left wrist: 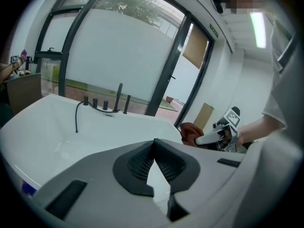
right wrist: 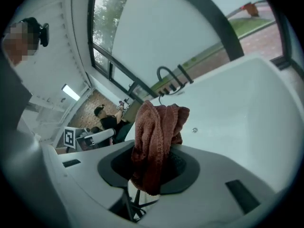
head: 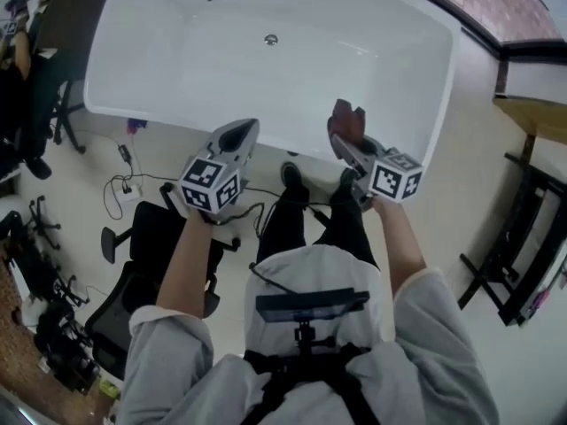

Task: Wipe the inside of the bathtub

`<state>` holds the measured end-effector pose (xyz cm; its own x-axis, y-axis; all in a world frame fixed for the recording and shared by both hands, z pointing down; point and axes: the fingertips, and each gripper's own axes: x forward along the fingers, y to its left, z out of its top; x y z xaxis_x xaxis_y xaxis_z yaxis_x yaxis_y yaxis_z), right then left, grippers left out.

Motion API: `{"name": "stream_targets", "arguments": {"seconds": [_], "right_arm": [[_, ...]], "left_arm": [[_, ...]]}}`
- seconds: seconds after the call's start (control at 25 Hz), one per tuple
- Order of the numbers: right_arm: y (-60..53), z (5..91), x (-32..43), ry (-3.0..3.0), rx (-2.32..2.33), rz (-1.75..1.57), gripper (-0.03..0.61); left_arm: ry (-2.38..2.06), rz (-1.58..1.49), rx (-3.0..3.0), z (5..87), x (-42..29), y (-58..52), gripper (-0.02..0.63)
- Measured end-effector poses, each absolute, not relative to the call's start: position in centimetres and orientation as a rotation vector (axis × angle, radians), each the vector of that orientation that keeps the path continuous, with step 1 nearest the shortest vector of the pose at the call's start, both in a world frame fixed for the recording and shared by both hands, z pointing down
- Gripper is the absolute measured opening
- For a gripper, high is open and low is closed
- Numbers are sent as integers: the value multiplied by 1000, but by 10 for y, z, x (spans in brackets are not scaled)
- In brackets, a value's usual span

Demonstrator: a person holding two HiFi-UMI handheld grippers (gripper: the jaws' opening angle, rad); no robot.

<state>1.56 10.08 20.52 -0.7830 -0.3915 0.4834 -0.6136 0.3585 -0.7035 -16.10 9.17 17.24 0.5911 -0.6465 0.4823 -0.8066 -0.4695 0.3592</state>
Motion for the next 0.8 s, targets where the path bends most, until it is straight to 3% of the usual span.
{"name": "stream_targets", "arguments": {"seconds": [0.32,0.8], "right_arm": [[144,120,91,-2477,1251,1138,122],[207,86,179,-2492,1476,922,126]], "left_arm": [[-1272,264,2297,96,-168,140,6],[-1447,242,2329,37,-144,194,8]]}}
